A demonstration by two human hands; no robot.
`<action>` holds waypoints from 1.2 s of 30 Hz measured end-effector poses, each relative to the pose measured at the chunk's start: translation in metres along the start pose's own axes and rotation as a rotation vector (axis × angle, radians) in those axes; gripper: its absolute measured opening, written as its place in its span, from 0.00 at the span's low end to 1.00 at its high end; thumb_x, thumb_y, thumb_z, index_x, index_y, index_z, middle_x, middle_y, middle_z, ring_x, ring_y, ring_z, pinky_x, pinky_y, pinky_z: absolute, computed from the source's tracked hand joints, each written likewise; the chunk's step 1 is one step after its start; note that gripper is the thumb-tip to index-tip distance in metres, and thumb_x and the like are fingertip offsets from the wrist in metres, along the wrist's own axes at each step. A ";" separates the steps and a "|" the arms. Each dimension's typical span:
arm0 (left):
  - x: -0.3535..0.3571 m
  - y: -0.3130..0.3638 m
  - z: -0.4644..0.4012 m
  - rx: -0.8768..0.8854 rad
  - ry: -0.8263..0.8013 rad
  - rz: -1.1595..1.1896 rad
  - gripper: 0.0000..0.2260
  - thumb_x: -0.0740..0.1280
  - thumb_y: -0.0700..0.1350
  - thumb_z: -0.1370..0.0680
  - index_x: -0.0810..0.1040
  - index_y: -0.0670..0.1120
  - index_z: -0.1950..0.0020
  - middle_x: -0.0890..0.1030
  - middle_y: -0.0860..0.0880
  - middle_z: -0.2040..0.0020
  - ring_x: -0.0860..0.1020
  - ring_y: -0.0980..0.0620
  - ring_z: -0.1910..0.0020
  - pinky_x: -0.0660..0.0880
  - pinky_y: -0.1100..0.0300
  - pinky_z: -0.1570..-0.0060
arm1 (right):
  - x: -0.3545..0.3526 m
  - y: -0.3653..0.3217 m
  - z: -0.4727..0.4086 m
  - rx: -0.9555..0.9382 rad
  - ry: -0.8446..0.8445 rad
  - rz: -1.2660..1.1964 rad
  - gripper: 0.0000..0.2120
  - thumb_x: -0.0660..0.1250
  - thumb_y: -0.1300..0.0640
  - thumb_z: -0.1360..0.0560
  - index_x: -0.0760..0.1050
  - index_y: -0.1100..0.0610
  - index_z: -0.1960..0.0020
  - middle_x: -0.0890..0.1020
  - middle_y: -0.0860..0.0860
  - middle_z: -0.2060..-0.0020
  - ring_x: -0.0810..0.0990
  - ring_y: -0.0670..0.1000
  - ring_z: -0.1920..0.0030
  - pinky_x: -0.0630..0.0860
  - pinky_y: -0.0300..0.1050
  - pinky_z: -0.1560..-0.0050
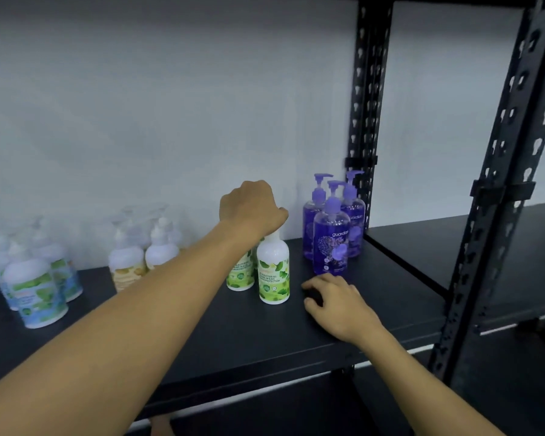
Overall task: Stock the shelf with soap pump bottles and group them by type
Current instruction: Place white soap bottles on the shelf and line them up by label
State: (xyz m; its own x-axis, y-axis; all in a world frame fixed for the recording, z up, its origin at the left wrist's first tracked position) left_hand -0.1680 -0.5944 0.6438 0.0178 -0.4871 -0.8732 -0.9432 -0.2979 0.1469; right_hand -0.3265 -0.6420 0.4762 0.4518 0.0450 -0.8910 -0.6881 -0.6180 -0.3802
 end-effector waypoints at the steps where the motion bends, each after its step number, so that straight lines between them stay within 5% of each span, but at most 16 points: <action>1: 0.002 0.000 -0.001 -0.003 0.004 -0.005 0.11 0.66 0.52 0.26 0.74 0.45 0.62 0.77 0.49 0.62 0.74 0.49 0.66 0.66 0.59 0.66 | 0.000 0.000 0.000 -0.002 -0.001 0.001 0.19 0.60 0.47 0.20 0.72 0.47 0.30 0.72 0.45 0.32 0.68 0.50 0.32 0.64 0.50 0.33; 4: 0.004 0.000 -0.002 0.001 0.000 -0.006 0.15 0.63 0.55 0.24 0.75 0.45 0.61 0.79 0.48 0.61 0.74 0.49 0.66 0.66 0.59 0.66 | 0.002 0.002 -0.001 -0.004 0.003 0.005 0.19 0.59 0.47 0.20 0.72 0.47 0.30 0.72 0.45 0.32 0.68 0.50 0.32 0.64 0.50 0.33; 7: 0.000 -0.004 0.013 0.025 0.000 0.012 0.18 0.59 0.58 0.21 0.78 0.46 0.45 0.81 0.48 0.51 0.77 0.47 0.56 0.68 0.57 0.60 | 0.002 0.003 -0.001 -0.006 0.004 0.008 0.19 0.59 0.47 0.20 0.72 0.47 0.30 0.72 0.45 0.32 0.68 0.50 0.32 0.64 0.50 0.33; 10: -0.004 -0.015 0.045 0.082 0.107 0.100 0.19 0.57 0.58 0.20 0.72 0.52 0.32 0.79 0.49 0.46 0.77 0.47 0.48 0.68 0.56 0.57 | 0.001 0.002 0.000 -0.002 0.005 0.003 0.19 0.60 0.47 0.20 0.72 0.47 0.30 0.72 0.45 0.32 0.68 0.50 0.32 0.64 0.50 0.33; 15: 0.026 -0.056 0.106 0.131 0.212 0.152 0.18 0.58 0.56 0.20 0.70 0.52 0.33 0.75 0.50 0.48 0.75 0.48 0.50 0.74 0.51 0.56 | 0.001 -0.002 0.004 0.016 0.046 -0.016 0.17 0.62 0.49 0.21 0.75 0.49 0.33 0.76 0.46 0.35 0.72 0.50 0.35 0.68 0.50 0.35; 23: 0.087 -0.106 0.141 0.057 -0.050 0.117 0.21 0.59 0.58 0.21 0.67 0.52 0.29 0.71 0.52 0.39 0.70 0.51 0.40 0.68 0.54 0.39 | 0.000 -0.009 0.007 0.074 0.182 -0.320 0.15 0.68 0.52 0.23 0.77 0.46 0.37 0.82 0.43 0.45 0.80 0.45 0.43 0.77 0.48 0.40; 30: 0.101 -0.113 0.138 -0.004 -0.184 0.120 0.21 0.57 0.61 0.20 0.69 0.53 0.31 0.70 0.53 0.33 0.67 0.52 0.34 0.63 0.55 0.34 | 0.009 -0.051 -0.005 0.015 0.380 -0.549 0.33 0.77 0.48 0.29 0.67 0.46 0.29 0.75 0.43 0.41 0.77 0.42 0.45 0.74 0.36 0.48; 36: 0.103 -0.113 0.137 -0.008 -0.236 0.115 0.23 0.54 0.61 0.20 0.65 0.53 0.27 0.66 0.54 0.29 0.63 0.52 0.30 0.59 0.54 0.30 | 0.015 -0.060 -0.026 -0.024 0.384 -0.585 0.32 0.80 0.54 0.32 0.66 0.43 0.36 0.77 0.44 0.44 0.79 0.43 0.45 0.80 0.47 0.44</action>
State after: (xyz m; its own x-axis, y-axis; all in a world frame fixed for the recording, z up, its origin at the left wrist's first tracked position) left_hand -0.1050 -0.4986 0.4737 -0.1686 -0.3131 -0.9346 -0.9319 -0.2582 0.2546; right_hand -0.2634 -0.6242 0.4920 0.9160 0.0983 -0.3890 -0.2597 -0.5939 -0.7614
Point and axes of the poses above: each hand's wrist, its own z-axis away from the middle knuckle, its own x-axis out of the palm, y = z × x, the point moved 2 cm from there along -z, towards the middle knuckle
